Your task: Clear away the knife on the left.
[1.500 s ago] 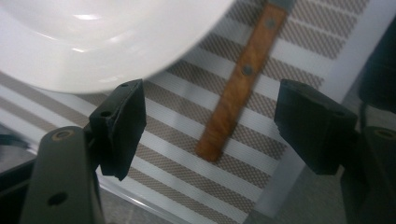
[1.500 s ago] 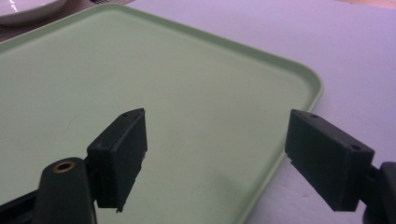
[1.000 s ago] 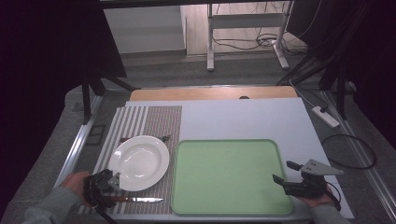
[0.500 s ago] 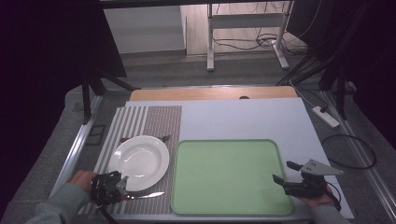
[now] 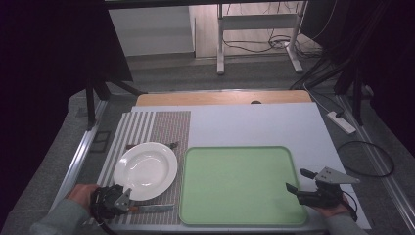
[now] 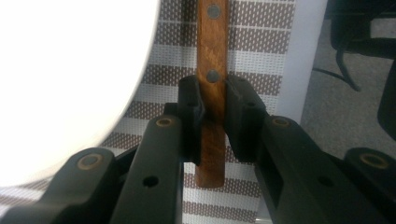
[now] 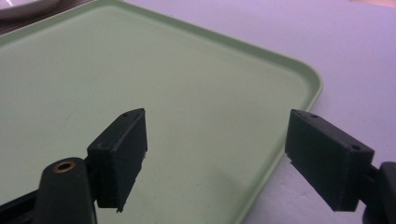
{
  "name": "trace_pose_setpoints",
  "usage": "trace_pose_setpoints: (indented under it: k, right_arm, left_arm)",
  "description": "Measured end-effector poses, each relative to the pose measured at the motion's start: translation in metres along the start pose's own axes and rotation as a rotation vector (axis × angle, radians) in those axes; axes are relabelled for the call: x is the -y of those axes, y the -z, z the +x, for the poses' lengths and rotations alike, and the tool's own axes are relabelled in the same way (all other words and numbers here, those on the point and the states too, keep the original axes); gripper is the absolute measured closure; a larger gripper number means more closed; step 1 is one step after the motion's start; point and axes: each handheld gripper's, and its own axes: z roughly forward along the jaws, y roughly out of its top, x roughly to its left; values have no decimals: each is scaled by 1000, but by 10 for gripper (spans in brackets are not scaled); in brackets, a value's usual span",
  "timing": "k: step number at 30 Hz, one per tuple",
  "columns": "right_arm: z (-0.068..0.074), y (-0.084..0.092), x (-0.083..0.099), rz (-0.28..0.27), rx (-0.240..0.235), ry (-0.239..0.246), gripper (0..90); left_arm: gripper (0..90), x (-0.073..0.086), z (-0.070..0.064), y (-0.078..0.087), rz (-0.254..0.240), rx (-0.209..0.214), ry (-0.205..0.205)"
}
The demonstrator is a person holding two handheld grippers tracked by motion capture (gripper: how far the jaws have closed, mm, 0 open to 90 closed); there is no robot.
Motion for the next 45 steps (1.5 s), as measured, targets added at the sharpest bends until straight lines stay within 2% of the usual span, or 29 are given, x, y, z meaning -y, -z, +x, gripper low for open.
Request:
trace_pose_setpoints:
  k: [6, 9, 12, 16, 18, 21, 23, 25, 27, 28, 30, 34, 37, 41, 45]
  right_arm:
    - [0, 0, 0, 0, 1, 2, 218]
    - [0, 0, 0, 0, 0, 2, 218]
    - [0, 0, 0, -1, 1, 1, 218]
    - [0, 0, 0, 0, 2, 3, 218]
    - [0, 0, 0, -1, 2, 2, 218]
    - [0, 0, 0, 0, 2, 3, 218]
    - [0, 0, 0, 1, 2, 6, 218]
    - [0, 0, 0, 1, 2, 5, 218]
    - [0, 0, 0, 2, 3, 4, 218]
    - [0, 0, 0, 2, 3, 5, 218]
    - [0, 0, 0, 2, 3, 6, 218]
    - [0, 0, 0, 1, 4, 8, 218]
    - [0, 0, 0, 1, 4, 7, 218]
    - [0, 0, 0, 2, 4, 8, 219]
    - [1, 0, 0, 1, 5, 10, 219]
  left_arm:
    - [760, 1, -8, 10, -26, -55, 12]
    - [759, 2, -11, 12, -92, -77, 58]
    - [760, 0, -13, 13, -163, -81, 108]
    - [760, -7, -18, 14, -259, -90, 144]
    - [759, -13, -20, 16, -308, -96, 176]
    - [759, -17, -20, 17, -326, -101, 188]
    - [760, -24, -20, 18, -360, -102, 218]
    - [760, -29, -19, 18, -360, -96, 228]
    - [760, -36, -19, 17, -356, -107, 231]
    - [760, -45, -16, 16, -366, -106, 241]
    - [759, -48, -15, 16, -372, -107, 244]
    - [760, -66, -11, 16, -384, -130, 246]
    - [760, -76, -9, 15, -399, -132, 251]
    - [760, -88, -4, 13, -426, -156, 281]
    - [760, -98, 0, 11, -438, -157, 305]
